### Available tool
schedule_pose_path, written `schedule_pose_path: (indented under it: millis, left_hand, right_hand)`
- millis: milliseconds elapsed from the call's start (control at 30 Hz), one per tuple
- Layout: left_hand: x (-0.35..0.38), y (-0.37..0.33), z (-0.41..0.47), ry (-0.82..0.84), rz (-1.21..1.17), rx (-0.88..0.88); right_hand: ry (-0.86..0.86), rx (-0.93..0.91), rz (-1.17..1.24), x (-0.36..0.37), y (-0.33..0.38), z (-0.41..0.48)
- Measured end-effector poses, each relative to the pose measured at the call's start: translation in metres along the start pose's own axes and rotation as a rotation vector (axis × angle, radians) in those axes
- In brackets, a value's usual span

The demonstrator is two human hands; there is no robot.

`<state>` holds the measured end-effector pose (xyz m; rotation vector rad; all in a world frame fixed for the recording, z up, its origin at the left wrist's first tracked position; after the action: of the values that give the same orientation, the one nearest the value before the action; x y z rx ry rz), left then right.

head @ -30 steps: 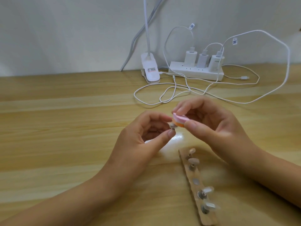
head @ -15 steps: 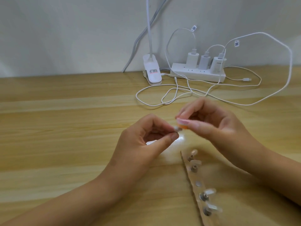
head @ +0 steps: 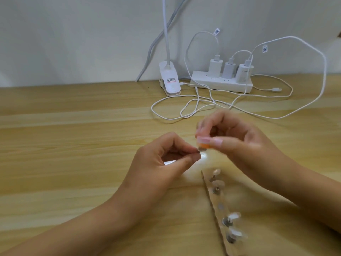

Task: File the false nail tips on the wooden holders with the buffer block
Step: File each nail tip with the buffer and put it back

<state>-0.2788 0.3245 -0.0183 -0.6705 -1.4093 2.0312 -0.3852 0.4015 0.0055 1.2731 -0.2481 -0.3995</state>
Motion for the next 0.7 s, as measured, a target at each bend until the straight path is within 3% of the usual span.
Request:
schedule_pose_path:
  millis: [133,267,400,533,633,700]
  left_hand:
    - [0.0,0.001,-0.001,0.005,0.002,0.001]
    - [0.0,-0.001,-0.001,0.001,0.009,0.006]
    - [0.0,-0.002,-0.002,0.006,0.002,0.012]
    - [0.0,-0.001,-0.001,-0.003,-0.002,-0.004]
    - [0.0,-0.001,-0.002,0.002,-0.01,-0.005]
    - [-0.002,-0.002,-0.001,-0.008,-0.016,-0.01]
  right_hand:
    - [-0.066,0.058,-0.03,-0.009,-0.009,0.004]
    - [0.028,0.044,-0.022,0.004,-0.004,0.0]
    - [-0.093,0.071,-0.067,-0.014,-0.009,0.003]
    - [0.009,0.013,-0.057,0.0,-0.001,0.0]
    - [-0.134,0.081,-0.096,-0.02,-0.013,0.005]
    - [-0.159,0.021,-0.009,-0.024,-0.005,0.004]
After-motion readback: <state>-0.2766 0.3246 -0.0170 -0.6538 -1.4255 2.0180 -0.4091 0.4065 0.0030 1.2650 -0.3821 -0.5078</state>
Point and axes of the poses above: each hand's wrist, its own z-axis towards the middle knuckle, its own x-axis out of the palm, y = z × x, the point moved 9 cm from there along z, towards the middle knuckle, and after that the axes turned 9 degrees about -y, right-handed, at the moved point
